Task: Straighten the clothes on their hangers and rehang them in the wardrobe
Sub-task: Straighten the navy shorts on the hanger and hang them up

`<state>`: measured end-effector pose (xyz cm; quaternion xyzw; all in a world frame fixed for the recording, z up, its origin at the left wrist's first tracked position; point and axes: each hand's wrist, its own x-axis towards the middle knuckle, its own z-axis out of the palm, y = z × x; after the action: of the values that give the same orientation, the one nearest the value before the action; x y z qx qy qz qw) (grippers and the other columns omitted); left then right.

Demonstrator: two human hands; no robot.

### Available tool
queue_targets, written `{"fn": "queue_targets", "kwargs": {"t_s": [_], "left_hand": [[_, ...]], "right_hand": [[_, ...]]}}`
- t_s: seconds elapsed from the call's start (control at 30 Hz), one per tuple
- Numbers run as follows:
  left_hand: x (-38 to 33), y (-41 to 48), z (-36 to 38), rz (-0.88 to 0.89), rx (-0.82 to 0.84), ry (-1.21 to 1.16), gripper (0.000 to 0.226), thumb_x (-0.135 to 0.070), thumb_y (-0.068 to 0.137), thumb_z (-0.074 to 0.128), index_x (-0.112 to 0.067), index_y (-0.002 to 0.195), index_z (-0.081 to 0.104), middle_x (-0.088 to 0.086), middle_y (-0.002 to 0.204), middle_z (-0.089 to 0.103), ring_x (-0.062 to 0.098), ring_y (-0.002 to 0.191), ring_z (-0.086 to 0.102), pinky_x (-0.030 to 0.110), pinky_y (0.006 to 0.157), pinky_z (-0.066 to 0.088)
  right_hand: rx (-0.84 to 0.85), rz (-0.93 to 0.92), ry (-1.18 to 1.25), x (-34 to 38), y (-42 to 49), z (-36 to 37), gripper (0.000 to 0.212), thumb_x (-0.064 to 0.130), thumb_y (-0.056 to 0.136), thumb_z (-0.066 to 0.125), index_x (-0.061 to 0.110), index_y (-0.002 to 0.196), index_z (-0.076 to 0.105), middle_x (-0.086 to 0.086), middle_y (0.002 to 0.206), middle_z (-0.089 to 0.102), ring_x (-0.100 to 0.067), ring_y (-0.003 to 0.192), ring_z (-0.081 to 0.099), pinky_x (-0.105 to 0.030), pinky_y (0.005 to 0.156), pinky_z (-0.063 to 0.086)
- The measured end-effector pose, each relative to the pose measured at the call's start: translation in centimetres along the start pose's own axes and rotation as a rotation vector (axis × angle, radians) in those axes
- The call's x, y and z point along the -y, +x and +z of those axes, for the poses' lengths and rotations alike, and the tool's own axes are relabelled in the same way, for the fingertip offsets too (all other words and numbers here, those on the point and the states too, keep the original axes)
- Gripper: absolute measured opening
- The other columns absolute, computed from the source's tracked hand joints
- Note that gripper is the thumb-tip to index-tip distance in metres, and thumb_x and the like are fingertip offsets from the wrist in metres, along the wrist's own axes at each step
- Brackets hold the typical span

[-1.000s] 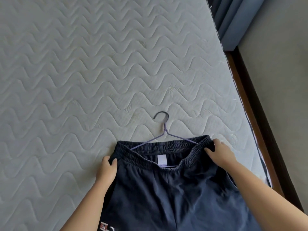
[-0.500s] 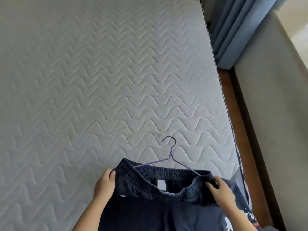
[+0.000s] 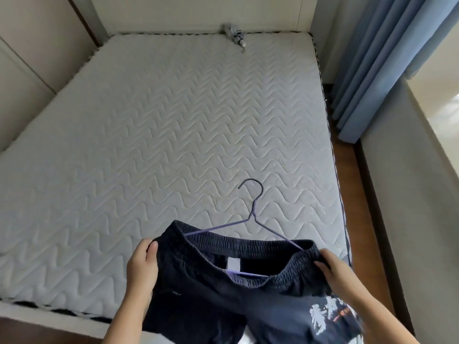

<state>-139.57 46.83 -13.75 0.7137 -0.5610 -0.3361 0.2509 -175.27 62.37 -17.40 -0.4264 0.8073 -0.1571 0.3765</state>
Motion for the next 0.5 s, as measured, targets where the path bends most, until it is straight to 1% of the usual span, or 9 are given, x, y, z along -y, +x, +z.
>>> {"fn": "queue_targets", "kwargs": {"t_s": [0.07,0.13,0.17,0.27,0.33,0.4,0.47,0.5], "left_hand": [[-0.7,-0.9,-2.1,0.005,-0.111,-0.038,0.023,-0.017,0.096,0.038,-0.004,0.103,0.056,0.007,0.094,0.056,0.026,0.091,0.051,0.034,0.077,0.037],[-1.2,-1.9,-4.1,0.002,-0.209,-0.092,0.025,-0.018,0.096,0.039,-0.004,0.106,0.056,0.006,0.098,0.055,0.026,0.094,0.05,0.038,0.081,0.039],[-1.4,-2.4,-5.1,-0.002,-0.248,-0.122,0.025,-0.019,0.096,0.039,-0.005,0.106,0.056,0.007,0.099,0.056,0.026,0.094,0.051,0.04,0.083,0.039],[-1.8,-3.8,-7.9,0.017,-0.344,-0.203,0.022,-0.02,0.096,0.04,-0.007,0.102,0.057,0.009,0.098,0.058,0.028,0.094,0.053,0.04,0.084,0.041],[-2.1,-4.5,-9.8,0.03,-0.391,-0.263,0.018,-0.019,0.096,0.04,-0.01,0.095,0.056,0.008,0.094,0.059,0.026,0.091,0.052,0.037,0.081,0.04],[-2.0,-4.9,-11.6,0.036,-0.428,-0.297,0.015,-0.018,0.096,0.04,-0.013,0.091,0.053,0.002,0.084,0.057,0.024,0.088,0.051,0.034,0.079,0.038],[-1.3,-5.2,-13.4,0.032,-0.462,-0.305,0.015,-0.018,0.096,0.039,-0.014,0.09,0.052,-0.007,0.078,0.054,0.024,0.086,0.051,0.034,0.077,0.038],[-0.7,-5.3,-14.4,0.023,-0.483,-0.315,0.016,-0.019,0.096,0.039,-0.014,0.089,0.052,-0.007,0.077,0.054,0.025,0.085,0.051,0.034,0.076,0.038]], "right_hand": [[-0.003,-0.076,-0.041,2.1,-0.1,-1.4,0.024,0.014,0.092,0.049,0.025,0.074,0.038,0.0,0.075,0.055,-0.027,0.078,0.055,-0.033,0.066,0.038],[-0.041,-0.134,-0.054,4.2,0.2,-2.8,0.017,0.018,0.092,0.049,0.023,0.078,0.04,-0.004,0.078,0.059,-0.031,0.079,0.058,-0.039,0.069,0.043],[-0.058,-0.164,-0.067,5.3,0.3,-3.4,0.016,0.02,0.092,0.049,0.023,0.079,0.041,-0.005,0.078,0.059,-0.031,0.079,0.059,-0.04,0.069,0.044],[-0.085,-0.253,-0.152,8.2,0.6,-4.4,0.014,0.028,0.093,0.045,0.018,0.083,0.041,-0.006,0.078,0.059,-0.033,0.082,0.059,-0.039,0.068,0.043],[-0.1,-0.306,-0.248,10.2,0.7,-4.5,0.017,0.032,0.095,0.041,0.017,0.087,0.038,-0.011,0.085,0.064,-0.035,0.087,0.06,-0.037,0.065,0.04],[-0.121,-0.359,-0.35,12.5,0.7,-4.3,0.019,0.035,0.095,0.038,0.018,0.089,0.033,-0.014,0.095,0.068,-0.036,0.091,0.061,-0.035,0.063,0.035],[-0.152,-0.401,-0.421,15.0,0.5,-3.7,0.022,0.038,0.095,0.036,0.018,0.088,0.031,-0.013,0.096,0.069,-0.036,0.092,0.062,-0.034,0.062,0.033],[-0.17,-0.418,-0.426,16.4,0.4,-3.4,0.024,0.04,0.095,0.036,0.018,0.087,0.031,-0.014,0.095,0.069,-0.035,0.092,0.062,-0.034,0.062,0.034]]}}
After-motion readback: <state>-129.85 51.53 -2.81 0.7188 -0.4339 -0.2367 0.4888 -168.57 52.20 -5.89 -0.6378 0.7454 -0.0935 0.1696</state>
